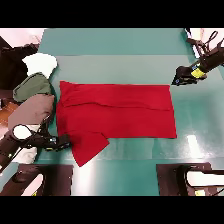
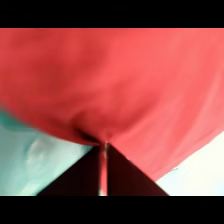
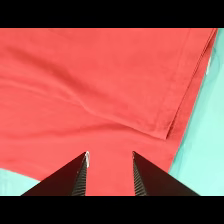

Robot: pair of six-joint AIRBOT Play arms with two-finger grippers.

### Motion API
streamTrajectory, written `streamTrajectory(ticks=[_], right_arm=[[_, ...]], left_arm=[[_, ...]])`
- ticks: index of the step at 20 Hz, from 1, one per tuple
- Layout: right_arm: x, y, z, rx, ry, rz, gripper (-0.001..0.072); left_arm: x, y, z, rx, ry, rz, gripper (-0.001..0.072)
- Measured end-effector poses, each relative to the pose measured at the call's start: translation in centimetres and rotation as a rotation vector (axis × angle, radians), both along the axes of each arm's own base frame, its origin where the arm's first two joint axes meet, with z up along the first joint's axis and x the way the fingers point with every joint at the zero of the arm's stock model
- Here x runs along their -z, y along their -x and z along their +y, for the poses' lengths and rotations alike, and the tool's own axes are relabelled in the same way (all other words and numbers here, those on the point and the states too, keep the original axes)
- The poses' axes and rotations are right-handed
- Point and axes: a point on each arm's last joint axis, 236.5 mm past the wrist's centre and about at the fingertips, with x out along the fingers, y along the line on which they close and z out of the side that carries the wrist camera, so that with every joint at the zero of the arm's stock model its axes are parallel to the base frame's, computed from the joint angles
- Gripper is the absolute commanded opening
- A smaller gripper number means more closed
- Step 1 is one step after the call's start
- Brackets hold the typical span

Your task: Fold the shirts.

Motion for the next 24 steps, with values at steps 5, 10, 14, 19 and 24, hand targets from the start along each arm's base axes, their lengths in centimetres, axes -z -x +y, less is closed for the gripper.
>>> streamTrajectory(ticks=[5,10,14,19,24], right_arm=[[2.0,4.4,-2.2,0.038,-0.005,0.073,0.0317],[8.7,13.2,-6.2,0.198,-0.047,0.236,0.0463],[13.8,18.2,-6.1,0.302,-0.145,0.293,0.0405],[16.8,19.3,-4.2,0.346,-0.246,0.305,0.0403],[17.7,18.5,-3.1,0.314,-0.239,0.267,0.0013]], left_arm=[[-1.4,-0.8,-1.1,0.024,0.043,-0.035,0.0023],[-3.8,-2.6,-1.6,0.074,0.059,-0.118,0.0024],[-4.7,-3.3,-1.7,0.095,0.062,-0.153,0.0024],[-5.0,-3.2,-1.8,0.109,0.065,-0.155,0.0024],[-5.1,-2.8,-1.8,0.121,0.068,-0.144,0.0022]])
